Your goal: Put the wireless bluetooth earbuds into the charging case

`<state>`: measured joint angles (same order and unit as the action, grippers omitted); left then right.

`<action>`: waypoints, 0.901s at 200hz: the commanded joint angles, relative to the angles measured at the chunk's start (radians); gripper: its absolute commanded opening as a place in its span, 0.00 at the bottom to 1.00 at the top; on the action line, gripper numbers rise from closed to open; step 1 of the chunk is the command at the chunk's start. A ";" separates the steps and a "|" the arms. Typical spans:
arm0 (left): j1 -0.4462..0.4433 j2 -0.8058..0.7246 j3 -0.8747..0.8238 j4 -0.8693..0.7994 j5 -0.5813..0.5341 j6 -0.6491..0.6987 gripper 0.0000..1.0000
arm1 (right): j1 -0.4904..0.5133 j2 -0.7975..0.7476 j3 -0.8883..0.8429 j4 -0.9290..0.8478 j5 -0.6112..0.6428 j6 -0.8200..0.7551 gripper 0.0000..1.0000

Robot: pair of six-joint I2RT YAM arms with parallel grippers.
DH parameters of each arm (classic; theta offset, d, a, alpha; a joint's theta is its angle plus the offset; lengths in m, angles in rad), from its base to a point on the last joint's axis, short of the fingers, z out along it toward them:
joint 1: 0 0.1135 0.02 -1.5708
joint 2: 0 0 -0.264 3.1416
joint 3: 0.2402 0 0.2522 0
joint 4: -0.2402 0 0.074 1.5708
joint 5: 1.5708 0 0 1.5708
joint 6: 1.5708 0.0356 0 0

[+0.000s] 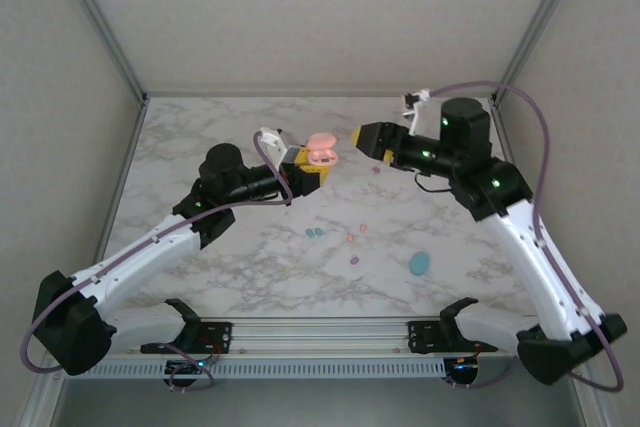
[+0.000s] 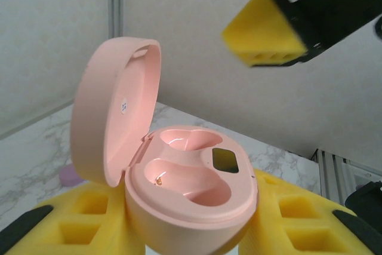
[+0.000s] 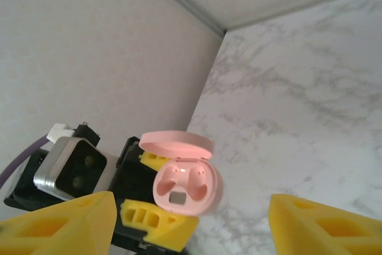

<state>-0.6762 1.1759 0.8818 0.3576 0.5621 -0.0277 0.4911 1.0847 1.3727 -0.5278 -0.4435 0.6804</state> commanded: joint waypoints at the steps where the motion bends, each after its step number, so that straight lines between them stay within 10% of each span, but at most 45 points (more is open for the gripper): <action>1: 0.009 -0.037 -0.010 0.060 -0.017 -0.023 0.28 | -0.013 -0.057 -0.044 -0.087 0.254 -0.088 0.64; 23: 0.010 -0.058 -0.021 0.051 -0.026 -0.025 0.28 | -0.060 -0.012 -0.043 -0.311 0.411 -0.109 0.55; 87: 0.009 -0.130 -0.044 0.030 -0.050 -0.038 0.28 | -0.072 0.212 -0.253 -0.299 0.279 -0.128 0.35; 180: 0.009 -0.143 -0.058 0.027 -0.054 -0.034 0.29 | 0.058 0.679 -0.123 -0.315 0.340 -0.143 0.35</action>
<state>-0.6724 1.0428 0.8291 0.3630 0.5140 -0.0509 0.5156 1.6802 1.1641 -0.8078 -0.1497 0.5602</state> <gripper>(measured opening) 0.375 0.363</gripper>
